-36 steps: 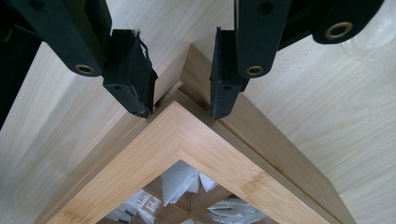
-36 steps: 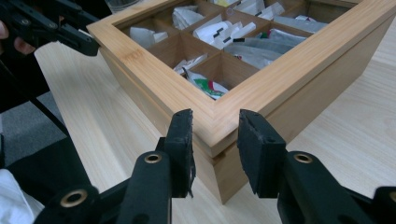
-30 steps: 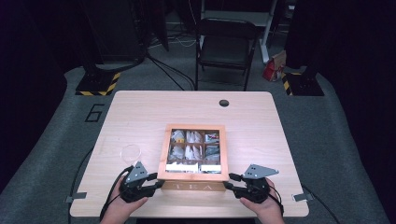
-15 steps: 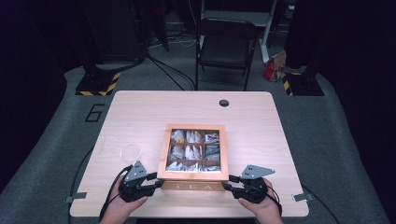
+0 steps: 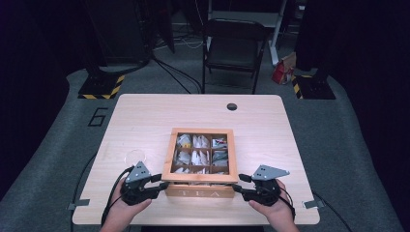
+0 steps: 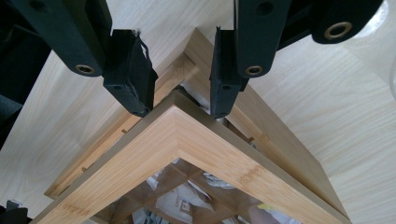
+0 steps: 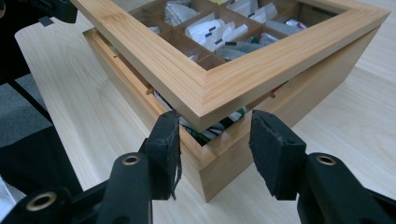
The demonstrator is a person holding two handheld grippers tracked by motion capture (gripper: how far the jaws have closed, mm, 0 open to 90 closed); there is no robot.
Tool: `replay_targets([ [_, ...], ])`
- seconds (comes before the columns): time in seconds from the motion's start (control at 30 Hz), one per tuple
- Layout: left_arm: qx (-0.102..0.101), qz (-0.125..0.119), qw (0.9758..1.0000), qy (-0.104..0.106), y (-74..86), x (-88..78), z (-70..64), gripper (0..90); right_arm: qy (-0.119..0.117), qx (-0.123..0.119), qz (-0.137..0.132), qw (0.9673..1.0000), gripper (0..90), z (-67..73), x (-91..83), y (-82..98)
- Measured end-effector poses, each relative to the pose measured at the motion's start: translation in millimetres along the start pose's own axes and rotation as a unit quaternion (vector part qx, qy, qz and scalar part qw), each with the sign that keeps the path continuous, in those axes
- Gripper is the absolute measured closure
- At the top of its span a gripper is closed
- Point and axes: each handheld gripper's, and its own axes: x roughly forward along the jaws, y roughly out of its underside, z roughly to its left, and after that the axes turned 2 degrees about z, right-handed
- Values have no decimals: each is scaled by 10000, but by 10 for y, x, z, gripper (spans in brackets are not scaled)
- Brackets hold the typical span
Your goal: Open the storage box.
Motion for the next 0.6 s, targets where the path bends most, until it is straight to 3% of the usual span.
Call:
replay_targets([
  [0.6,-18,-158,9999,-5,-214,-105,72,600,155,-277,-110,9994,492,1,-73,-285],
])
